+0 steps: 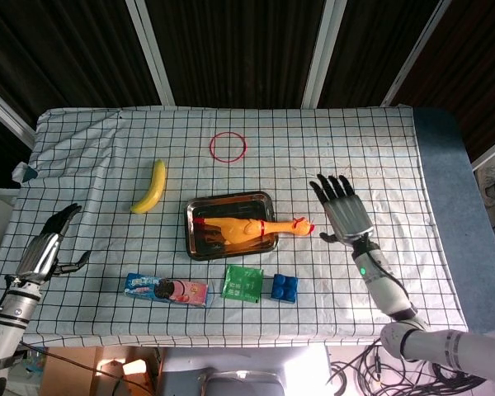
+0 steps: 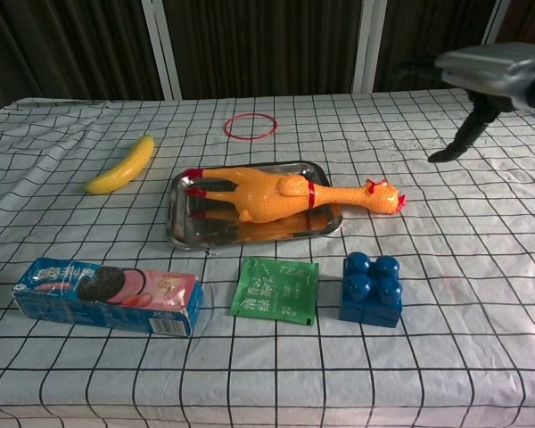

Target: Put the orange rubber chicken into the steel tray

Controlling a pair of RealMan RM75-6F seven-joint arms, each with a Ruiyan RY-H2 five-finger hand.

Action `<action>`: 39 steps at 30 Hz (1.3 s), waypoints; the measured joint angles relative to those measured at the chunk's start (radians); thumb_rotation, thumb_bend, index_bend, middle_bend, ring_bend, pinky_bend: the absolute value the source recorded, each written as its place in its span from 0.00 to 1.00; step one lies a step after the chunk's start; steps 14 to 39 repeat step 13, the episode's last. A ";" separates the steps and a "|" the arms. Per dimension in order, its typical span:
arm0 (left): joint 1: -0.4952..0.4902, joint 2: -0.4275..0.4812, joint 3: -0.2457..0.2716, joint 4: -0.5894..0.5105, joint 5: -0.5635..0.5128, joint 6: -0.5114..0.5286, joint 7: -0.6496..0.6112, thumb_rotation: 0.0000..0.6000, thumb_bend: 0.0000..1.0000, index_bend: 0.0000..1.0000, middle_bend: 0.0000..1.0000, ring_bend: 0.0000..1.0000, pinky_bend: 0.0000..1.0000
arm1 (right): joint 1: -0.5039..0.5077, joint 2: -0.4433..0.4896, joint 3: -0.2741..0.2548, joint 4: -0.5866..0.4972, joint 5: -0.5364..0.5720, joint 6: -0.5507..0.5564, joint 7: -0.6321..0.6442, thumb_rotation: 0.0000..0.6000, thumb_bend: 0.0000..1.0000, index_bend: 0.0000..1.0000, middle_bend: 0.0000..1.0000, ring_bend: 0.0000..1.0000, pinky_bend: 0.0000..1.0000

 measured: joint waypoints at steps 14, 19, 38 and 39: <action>0.187 -0.017 0.046 -0.002 0.009 0.298 0.357 1.00 0.35 0.00 0.00 0.00 0.00 | -0.492 0.162 -0.231 0.075 -0.283 0.472 0.432 1.00 0.06 0.00 0.00 0.00 0.00; 0.187 -0.017 0.046 -0.002 0.009 0.298 0.357 1.00 0.35 0.00 0.00 0.00 0.00 | -0.492 0.162 -0.231 0.075 -0.283 0.472 0.432 1.00 0.06 0.00 0.00 0.00 0.00; 0.187 -0.017 0.046 -0.002 0.009 0.298 0.357 1.00 0.35 0.00 0.00 0.00 0.00 | -0.492 0.162 -0.231 0.075 -0.283 0.472 0.432 1.00 0.06 0.00 0.00 0.00 0.00; 0.187 -0.017 0.046 -0.002 0.009 0.298 0.357 1.00 0.35 0.00 0.00 0.00 0.00 | -0.492 0.162 -0.231 0.075 -0.283 0.472 0.432 1.00 0.06 0.00 0.00 0.00 0.00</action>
